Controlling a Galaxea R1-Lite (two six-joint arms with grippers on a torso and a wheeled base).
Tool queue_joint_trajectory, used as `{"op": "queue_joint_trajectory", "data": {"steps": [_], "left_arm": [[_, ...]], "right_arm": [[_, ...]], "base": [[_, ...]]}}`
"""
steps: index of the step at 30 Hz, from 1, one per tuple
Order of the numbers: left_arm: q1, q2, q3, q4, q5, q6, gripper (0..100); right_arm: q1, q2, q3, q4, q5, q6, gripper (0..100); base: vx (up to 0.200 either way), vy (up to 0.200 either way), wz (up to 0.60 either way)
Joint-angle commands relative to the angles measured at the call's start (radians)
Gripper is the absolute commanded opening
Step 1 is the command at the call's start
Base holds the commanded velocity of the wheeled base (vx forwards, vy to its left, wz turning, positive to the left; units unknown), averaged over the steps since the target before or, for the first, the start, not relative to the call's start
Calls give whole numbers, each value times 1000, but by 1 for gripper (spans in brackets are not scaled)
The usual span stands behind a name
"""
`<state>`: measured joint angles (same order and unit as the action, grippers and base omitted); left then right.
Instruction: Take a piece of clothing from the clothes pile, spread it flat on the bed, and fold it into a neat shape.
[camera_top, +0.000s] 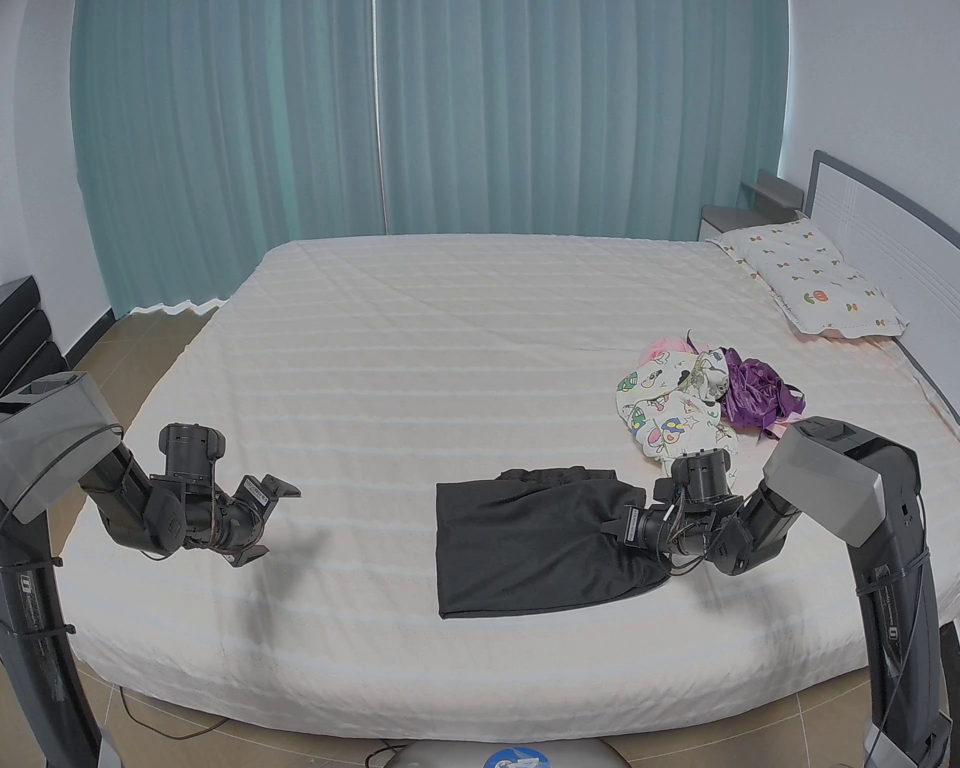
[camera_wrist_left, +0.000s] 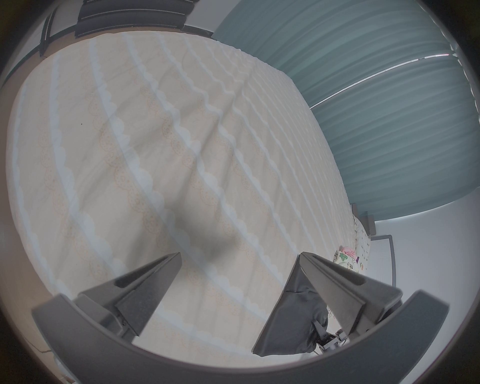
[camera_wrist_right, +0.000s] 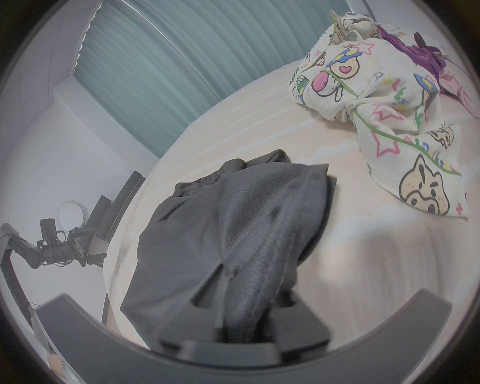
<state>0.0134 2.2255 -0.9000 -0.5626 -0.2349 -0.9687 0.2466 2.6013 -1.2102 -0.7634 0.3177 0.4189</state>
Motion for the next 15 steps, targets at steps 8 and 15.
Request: {"op": "queue_joint_trajectory", "data": {"steps": [8, 15], "left_arm": [[0, 2, 1, 1, -1, 1, 100], [0, 0, 0, 1, -1, -2, 100]], "right_arm": [[-1, -90, 107, -22, 1, 9, 0], [-18, -138, 230, -43, 0, 8, 0]], "base": [[0, 0, 0], [0, 0, 0]]}}
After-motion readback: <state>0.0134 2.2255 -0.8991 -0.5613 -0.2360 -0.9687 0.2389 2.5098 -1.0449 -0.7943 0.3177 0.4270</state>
